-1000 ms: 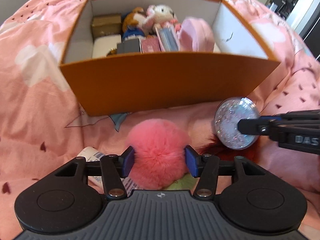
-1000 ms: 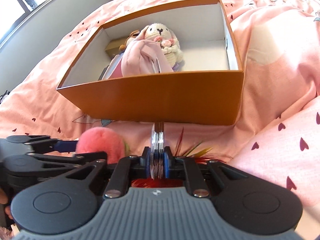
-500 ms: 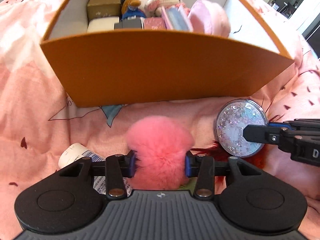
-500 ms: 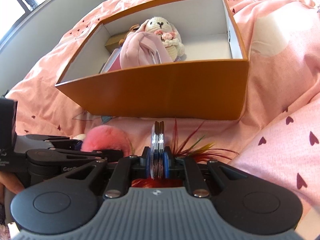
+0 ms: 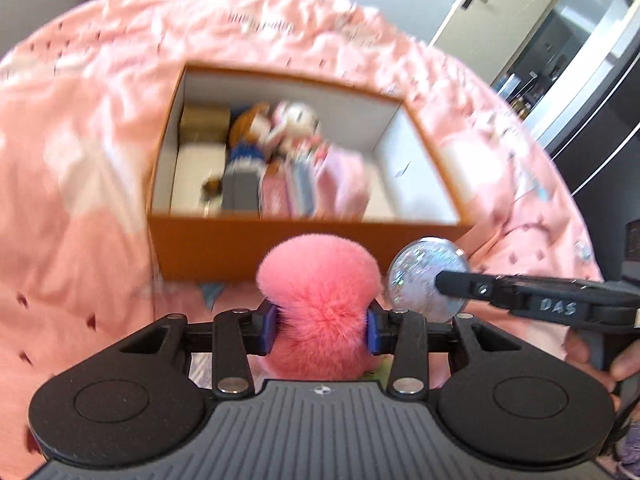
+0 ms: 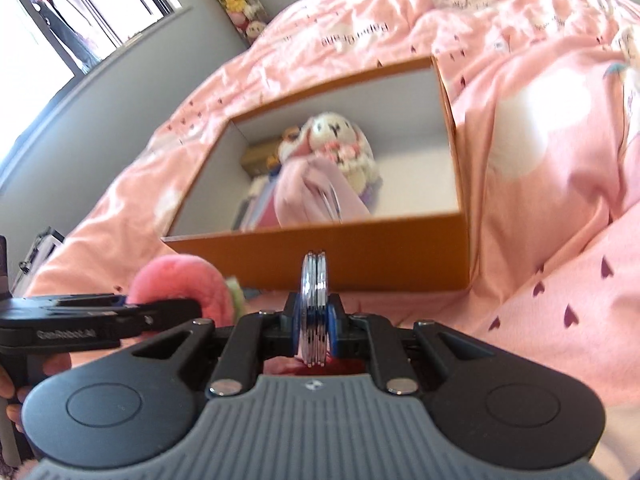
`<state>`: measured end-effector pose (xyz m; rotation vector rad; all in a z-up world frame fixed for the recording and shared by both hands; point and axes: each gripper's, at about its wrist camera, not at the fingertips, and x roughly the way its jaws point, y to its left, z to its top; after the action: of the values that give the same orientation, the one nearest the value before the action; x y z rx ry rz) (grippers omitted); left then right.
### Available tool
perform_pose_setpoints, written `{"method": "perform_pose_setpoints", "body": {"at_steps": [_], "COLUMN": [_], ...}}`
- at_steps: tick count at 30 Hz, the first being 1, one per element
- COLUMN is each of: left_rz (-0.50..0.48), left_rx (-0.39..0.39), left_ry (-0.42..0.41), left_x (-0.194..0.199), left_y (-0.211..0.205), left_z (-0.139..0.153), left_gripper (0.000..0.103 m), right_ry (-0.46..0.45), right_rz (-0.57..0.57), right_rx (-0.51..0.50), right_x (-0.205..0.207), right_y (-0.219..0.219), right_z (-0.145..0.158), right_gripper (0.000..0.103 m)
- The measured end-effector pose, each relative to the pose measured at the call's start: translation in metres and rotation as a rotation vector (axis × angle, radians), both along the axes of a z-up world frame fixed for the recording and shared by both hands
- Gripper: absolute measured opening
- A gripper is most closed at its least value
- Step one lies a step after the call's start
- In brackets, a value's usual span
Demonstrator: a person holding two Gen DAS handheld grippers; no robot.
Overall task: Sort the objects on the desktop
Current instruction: 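Lift the pom-pom and mirror and carry them over the shoebox with both grippers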
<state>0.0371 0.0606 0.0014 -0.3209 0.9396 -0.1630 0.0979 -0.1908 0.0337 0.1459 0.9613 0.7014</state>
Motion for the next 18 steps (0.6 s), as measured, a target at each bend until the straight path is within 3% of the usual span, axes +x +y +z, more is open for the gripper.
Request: {"method": "perform_pose_setpoints", "body": {"at_steps": [9,14,18], "left_rz": [-0.077,-0.092,-0.104], "left_rx": [0.022,0.027,0.018], "left_ry": [-0.147,-0.185,-0.181], "left_x": [0.041,0.076,0.109], "left_y": [-0.015,-0.027,-0.035], "left_z": [0.069,0.081,0.075], "left_gripper": [0.047,0.047,0.047], "right_ry": [-0.150,-0.203,-0.205], "right_rz": [0.005,-0.029,-0.066], "right_rx": [0.039,0.007,-0.007], "right_x": [0.017,0.036,0.055], "right_y": [-0.001,0.003,0.002], "right_z": [0.056,0.065,0.060], "right_gripper": [0.014,0.014,0.014]}}
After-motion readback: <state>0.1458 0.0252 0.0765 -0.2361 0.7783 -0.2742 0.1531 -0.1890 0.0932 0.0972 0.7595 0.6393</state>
